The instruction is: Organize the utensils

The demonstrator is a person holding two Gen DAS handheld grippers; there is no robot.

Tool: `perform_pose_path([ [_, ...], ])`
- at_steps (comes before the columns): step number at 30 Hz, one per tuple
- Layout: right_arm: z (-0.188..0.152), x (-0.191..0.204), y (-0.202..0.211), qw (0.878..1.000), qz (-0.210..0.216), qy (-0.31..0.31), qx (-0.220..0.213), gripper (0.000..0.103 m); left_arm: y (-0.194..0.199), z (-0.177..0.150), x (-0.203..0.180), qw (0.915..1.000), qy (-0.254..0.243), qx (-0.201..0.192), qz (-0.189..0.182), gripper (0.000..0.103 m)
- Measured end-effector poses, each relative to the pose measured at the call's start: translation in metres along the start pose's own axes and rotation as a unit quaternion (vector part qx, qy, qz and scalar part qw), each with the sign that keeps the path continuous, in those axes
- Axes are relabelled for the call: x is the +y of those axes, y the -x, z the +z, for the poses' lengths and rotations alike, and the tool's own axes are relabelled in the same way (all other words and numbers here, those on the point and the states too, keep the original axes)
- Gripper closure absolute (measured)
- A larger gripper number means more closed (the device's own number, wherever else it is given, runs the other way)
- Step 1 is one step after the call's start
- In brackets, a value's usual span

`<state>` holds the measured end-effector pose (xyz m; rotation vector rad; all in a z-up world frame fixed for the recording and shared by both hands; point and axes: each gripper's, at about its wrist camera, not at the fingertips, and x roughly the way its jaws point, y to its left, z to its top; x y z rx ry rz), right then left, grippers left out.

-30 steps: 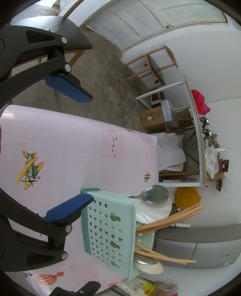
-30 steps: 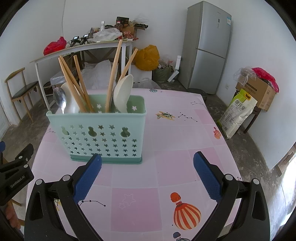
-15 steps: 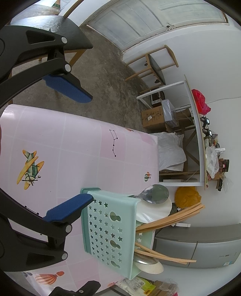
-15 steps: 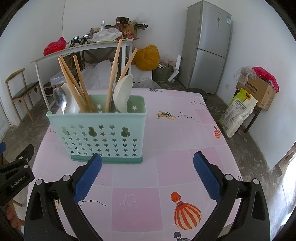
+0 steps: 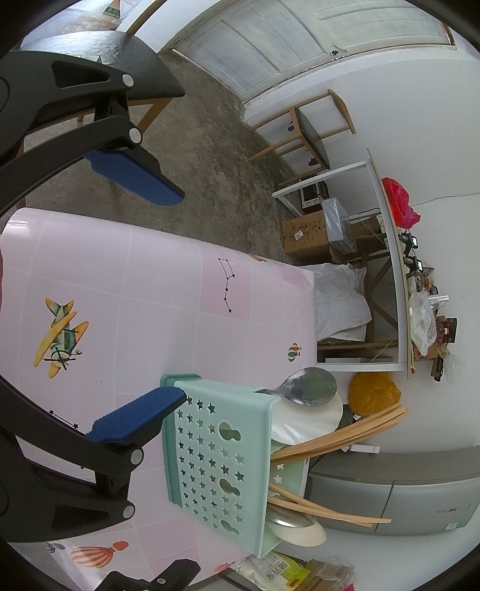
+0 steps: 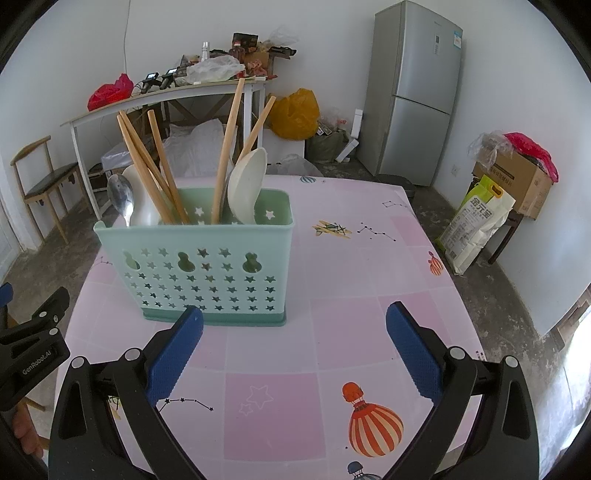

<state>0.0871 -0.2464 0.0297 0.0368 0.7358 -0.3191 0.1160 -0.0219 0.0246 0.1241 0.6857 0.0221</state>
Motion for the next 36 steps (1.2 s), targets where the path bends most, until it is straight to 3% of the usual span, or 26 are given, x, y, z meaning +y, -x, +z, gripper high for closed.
perform_pose_path([
  [36,0.0027,0.0039,0.0013,1.0,0.005,-0.003,-0.001,0.007,-0.0028,0.0003,-0.0018,1.0,-0.002,0.001,-0.001,0.008],
])
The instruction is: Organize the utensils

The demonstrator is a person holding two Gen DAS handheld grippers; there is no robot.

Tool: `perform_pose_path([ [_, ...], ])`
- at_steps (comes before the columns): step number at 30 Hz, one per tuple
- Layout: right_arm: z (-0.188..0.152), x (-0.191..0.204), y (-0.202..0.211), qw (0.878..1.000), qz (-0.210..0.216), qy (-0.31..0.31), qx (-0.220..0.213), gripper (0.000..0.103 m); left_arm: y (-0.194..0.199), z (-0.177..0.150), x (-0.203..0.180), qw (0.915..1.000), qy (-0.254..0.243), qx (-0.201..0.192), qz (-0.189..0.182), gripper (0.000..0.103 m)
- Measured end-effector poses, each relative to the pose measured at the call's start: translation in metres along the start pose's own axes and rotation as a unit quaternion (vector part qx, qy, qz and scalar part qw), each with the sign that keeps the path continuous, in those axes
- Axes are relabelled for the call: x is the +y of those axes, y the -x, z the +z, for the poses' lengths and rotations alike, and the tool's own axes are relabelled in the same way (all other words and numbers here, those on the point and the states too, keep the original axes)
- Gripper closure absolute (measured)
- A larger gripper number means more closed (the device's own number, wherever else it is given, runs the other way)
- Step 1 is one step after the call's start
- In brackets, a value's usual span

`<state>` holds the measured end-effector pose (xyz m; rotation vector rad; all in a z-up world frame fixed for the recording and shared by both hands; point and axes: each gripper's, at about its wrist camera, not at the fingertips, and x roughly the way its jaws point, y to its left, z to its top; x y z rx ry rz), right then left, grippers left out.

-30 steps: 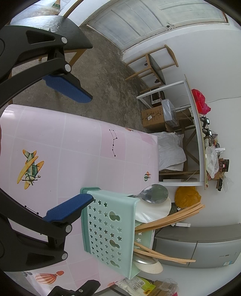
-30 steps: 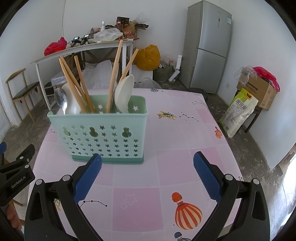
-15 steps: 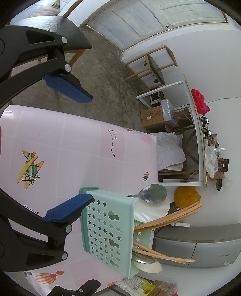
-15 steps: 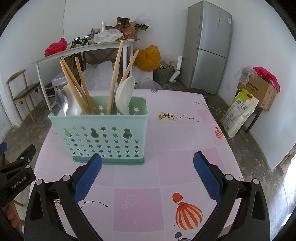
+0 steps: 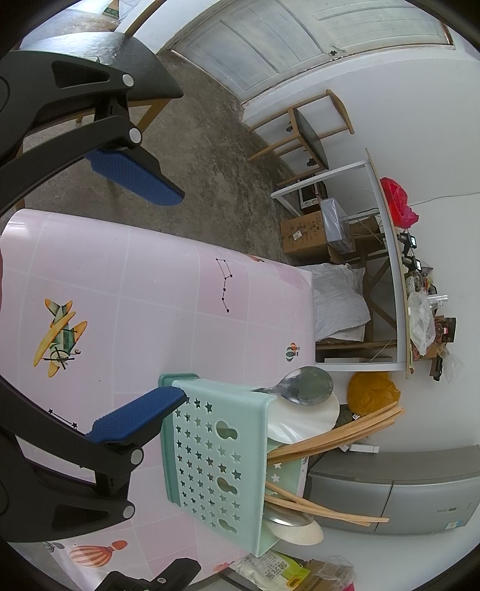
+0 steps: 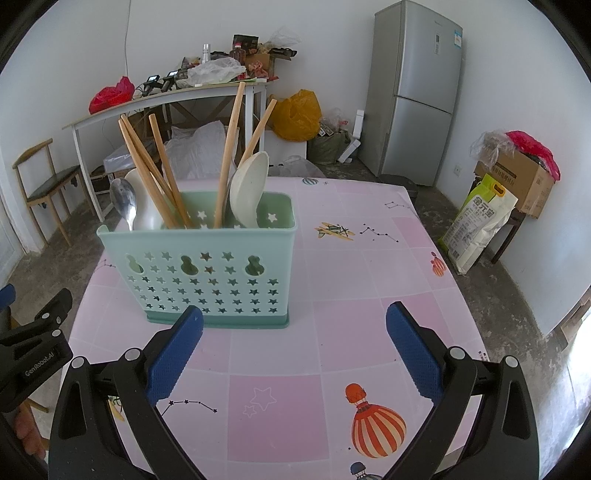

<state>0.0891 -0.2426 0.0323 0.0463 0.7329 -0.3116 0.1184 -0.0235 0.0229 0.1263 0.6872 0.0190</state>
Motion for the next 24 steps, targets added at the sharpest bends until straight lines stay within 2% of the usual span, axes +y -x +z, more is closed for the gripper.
perform_pose_path([
  [24,0.001,-0.0013,0.0006,1.0,0.001,-0.001,0.0,0.007,0.0005,-0.0002,-0.0002,1.0,0.001,0.002,-0.002,0.008],
])
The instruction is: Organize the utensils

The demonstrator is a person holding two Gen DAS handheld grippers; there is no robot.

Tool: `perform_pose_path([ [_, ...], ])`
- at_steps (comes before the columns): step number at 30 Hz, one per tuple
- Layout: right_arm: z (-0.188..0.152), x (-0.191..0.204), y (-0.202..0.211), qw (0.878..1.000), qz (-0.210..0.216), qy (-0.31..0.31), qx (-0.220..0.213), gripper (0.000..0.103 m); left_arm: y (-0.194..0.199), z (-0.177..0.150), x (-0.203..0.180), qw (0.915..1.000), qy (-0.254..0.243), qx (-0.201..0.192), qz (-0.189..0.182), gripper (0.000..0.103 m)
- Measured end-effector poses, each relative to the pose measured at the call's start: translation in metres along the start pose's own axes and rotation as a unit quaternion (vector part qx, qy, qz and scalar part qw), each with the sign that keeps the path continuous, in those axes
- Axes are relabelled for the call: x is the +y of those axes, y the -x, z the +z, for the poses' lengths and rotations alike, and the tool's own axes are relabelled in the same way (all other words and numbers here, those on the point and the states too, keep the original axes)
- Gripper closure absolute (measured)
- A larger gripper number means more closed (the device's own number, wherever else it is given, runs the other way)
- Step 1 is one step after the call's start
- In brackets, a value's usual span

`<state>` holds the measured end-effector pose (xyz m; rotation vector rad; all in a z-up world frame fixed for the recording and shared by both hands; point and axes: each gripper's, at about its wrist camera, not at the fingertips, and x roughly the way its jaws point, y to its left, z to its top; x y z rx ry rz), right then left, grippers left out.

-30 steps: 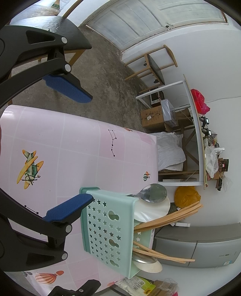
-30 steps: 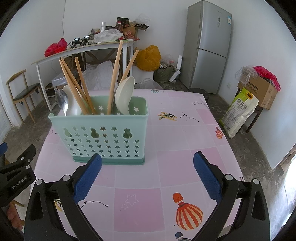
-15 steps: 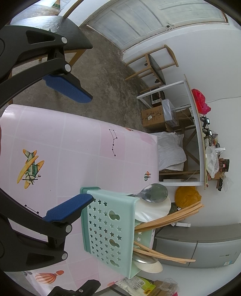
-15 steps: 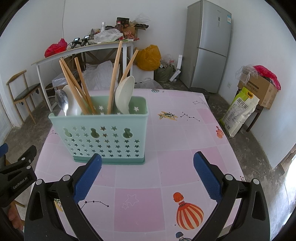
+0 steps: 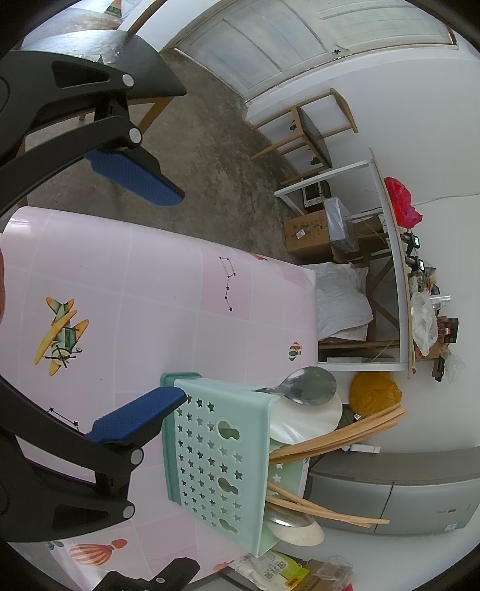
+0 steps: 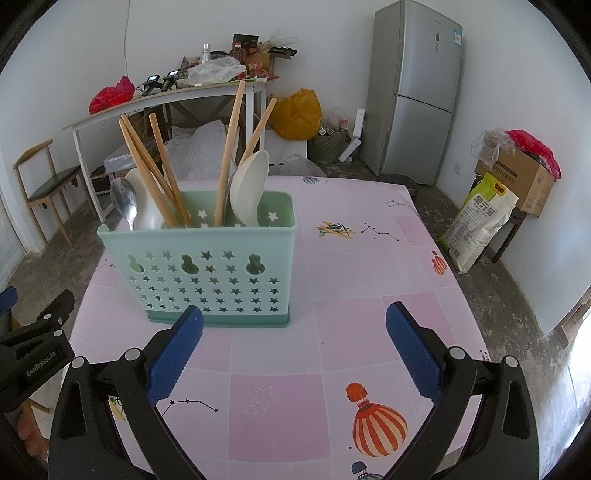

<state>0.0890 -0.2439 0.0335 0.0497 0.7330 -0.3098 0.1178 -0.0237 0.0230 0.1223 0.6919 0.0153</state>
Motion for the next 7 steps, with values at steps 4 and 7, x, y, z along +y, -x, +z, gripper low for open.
perform_pose_path([
  [4,0.0001,-0.0001,0.0,1.0,0.0,0.0,0.0,0.007,-0.0012,-0.0066,-0.0046,1.0,0.001,0.001,-0.001,0.008],
  [7,0.0002,0.0001,-0.0001,1.0,0.0,0.0,0.001,0.007,-0.0013,-0.0063,-0.0043,1.0,0.0,0.001,0.0,0.008],
])
